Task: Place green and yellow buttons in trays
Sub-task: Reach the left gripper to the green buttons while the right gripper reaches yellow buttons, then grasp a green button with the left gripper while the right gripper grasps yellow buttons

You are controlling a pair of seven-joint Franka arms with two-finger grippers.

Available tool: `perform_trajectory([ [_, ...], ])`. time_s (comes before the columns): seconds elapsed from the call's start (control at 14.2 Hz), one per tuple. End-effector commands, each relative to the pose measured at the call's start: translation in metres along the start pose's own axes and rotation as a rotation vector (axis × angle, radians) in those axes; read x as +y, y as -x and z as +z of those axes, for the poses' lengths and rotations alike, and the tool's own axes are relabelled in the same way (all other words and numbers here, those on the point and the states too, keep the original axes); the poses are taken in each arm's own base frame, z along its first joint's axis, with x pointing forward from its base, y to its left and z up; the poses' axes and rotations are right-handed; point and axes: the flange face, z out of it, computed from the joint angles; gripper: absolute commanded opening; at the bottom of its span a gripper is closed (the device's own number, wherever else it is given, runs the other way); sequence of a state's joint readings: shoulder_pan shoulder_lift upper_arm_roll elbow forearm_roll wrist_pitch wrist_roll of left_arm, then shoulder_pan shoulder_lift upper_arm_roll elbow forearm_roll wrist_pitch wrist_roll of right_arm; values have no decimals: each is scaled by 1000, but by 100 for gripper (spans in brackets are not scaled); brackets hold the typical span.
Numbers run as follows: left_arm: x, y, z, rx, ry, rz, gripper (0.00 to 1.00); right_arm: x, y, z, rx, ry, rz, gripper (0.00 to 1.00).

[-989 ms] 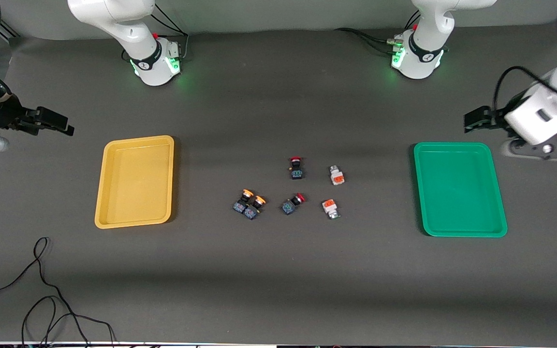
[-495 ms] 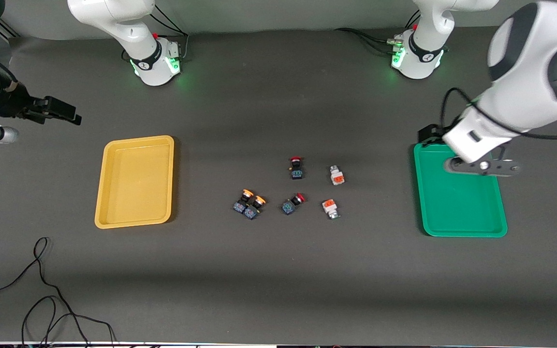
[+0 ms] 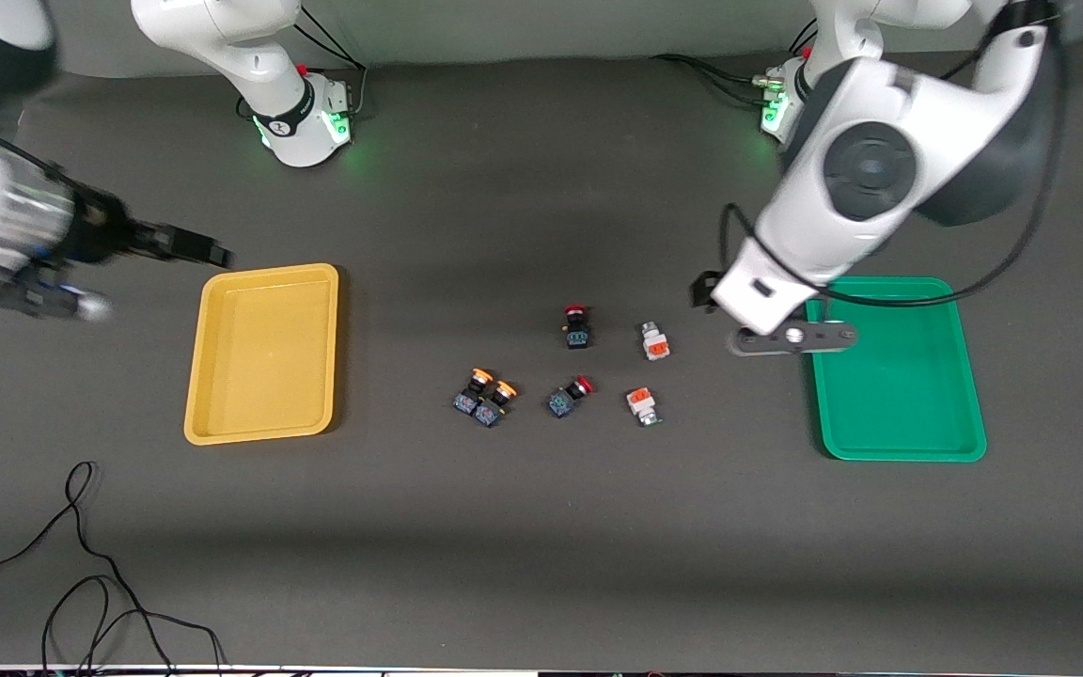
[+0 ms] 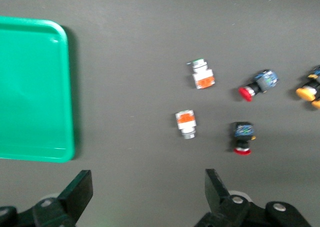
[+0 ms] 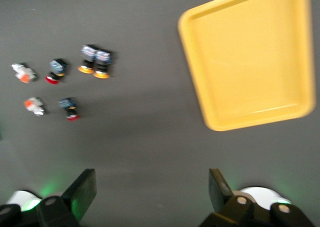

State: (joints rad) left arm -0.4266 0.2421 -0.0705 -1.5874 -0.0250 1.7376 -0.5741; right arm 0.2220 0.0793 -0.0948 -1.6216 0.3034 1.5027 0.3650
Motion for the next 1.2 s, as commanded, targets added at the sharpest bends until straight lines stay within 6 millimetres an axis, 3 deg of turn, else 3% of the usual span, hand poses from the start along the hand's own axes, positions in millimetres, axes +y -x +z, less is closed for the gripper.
perform_trajectory([
  [0.0, 39, 8, 18, 20, 20, -87, 100, -70, -39, 83, -34, 7, 98, 100],
  [0.07, 47, 10, 27, 17, 22, -95, 100, -84, -52, 118, -61, 8, 142, 100],
  [0.28, 60, 12, 61, 0, 22, -92, 100, -98, -90, 208, -84, 5, 196, 100],
  [0.57, 48, 17, 136, -2, 16, -106, 100, -111, -118, 288, -34, -32, 240, 100],
  [0.71, 46, 16, 183, -17, 3, -115, 100, -124, -120, 330, -7, -36, 235, 100],
  [0.92, 49, 9, 245, -40, -15, -165, 100, -140, -118, 372, 27, -53, 234, 99],
  [1.13, 53, 12, 279, -63, -35, -160, 100, -161, -101, 404, 31, -34, 234, 95],
])
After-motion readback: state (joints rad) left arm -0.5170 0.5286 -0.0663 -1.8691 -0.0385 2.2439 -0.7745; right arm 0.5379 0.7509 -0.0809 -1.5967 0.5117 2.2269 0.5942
